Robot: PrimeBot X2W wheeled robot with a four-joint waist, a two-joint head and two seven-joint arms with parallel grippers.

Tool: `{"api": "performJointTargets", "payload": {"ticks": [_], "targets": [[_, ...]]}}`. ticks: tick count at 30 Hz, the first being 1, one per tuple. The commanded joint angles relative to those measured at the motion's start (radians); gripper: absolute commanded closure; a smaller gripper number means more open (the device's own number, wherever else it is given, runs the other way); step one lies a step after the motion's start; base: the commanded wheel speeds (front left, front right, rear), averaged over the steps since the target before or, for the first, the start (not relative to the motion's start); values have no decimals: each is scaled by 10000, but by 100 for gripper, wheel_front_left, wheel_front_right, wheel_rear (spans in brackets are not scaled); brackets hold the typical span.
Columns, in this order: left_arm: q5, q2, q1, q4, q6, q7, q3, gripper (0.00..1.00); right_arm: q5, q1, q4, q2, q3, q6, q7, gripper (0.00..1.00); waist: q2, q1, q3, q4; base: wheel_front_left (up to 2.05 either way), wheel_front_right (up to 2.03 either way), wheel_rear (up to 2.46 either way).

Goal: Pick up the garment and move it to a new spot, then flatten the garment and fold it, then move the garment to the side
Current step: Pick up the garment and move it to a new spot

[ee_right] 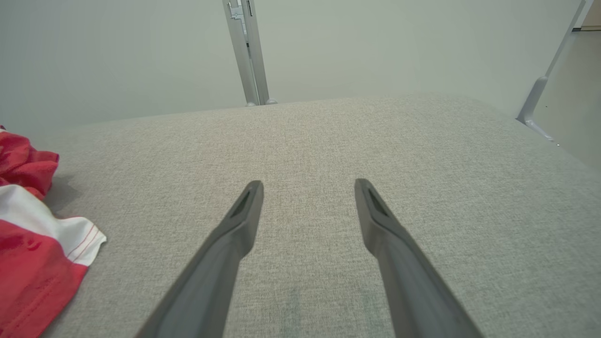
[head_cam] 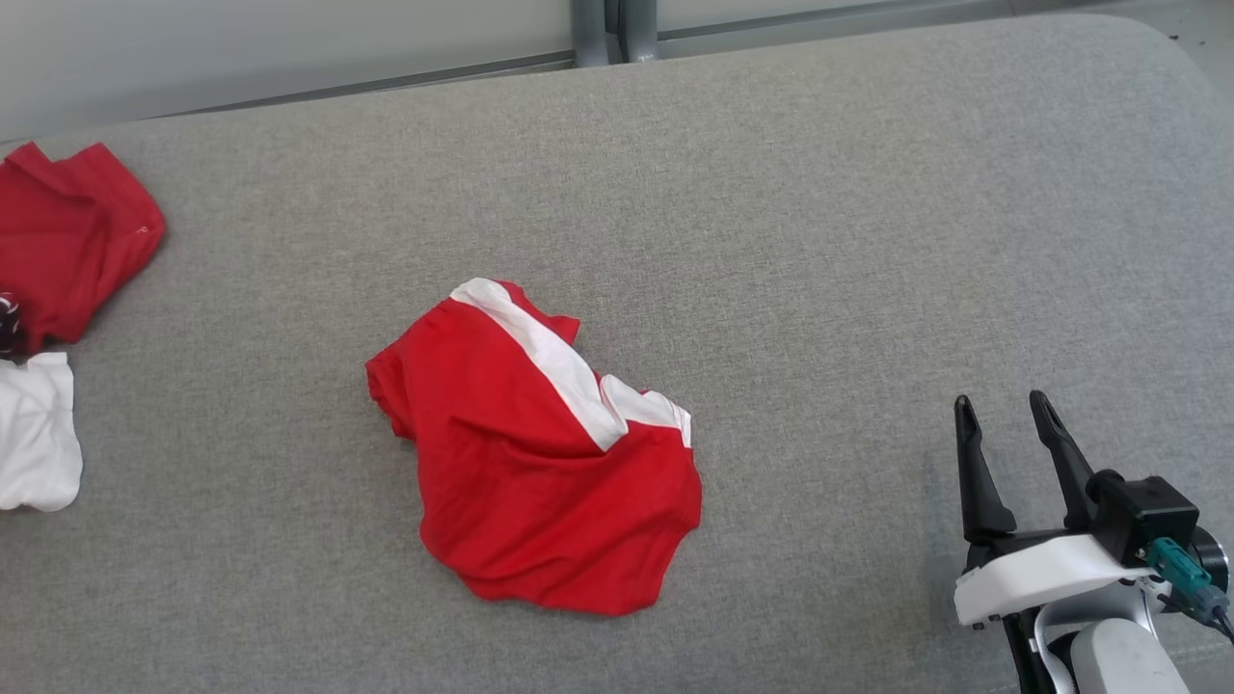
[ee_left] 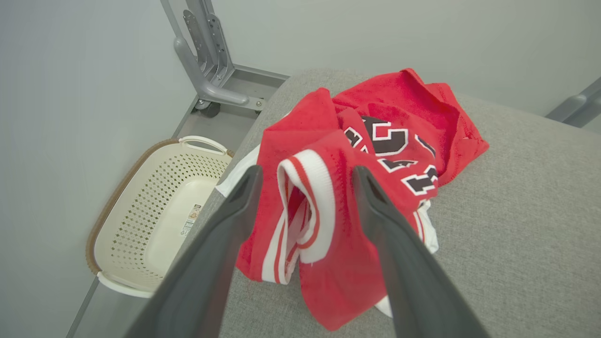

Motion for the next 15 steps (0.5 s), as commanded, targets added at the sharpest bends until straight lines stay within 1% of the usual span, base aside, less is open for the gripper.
{"api": "performJointTargets", "payload": {"ticks": [1,4,6,9,12,15], "targets": [[21,224,318,-282,186,-162,127,0,72,197,-41,-30,-42,1,-4,0,83,0,-280,192,0,0,0],[26,679,1077,-1541,691,-637,453,0,55,360,-161,-28,-128,1,-4,0,83,0,-466,342,0,0,0],[-7,825,1649,-2713,1170,-931,671,0,9,460,-215,-28,-191,-1,-4,0,83,0,-552,419,0,0,0],[-86,980,2622,-4992,2030,-1191,955,0,-28,467,-318,-27,-200,1,-4,0,83,0,-617,467,0,0,0],[-6,809,3473,-7484,2905,-1313,958,0,-44,445,-401,-27,-141,-1,-4,0,83,0,-585,498,0,0,0],[212,523,3821,-9494,3565,-1203,623,0,-71,322,-442,-28,-62,1,-4,0,83,0,-483,458,0,0,0]]}}
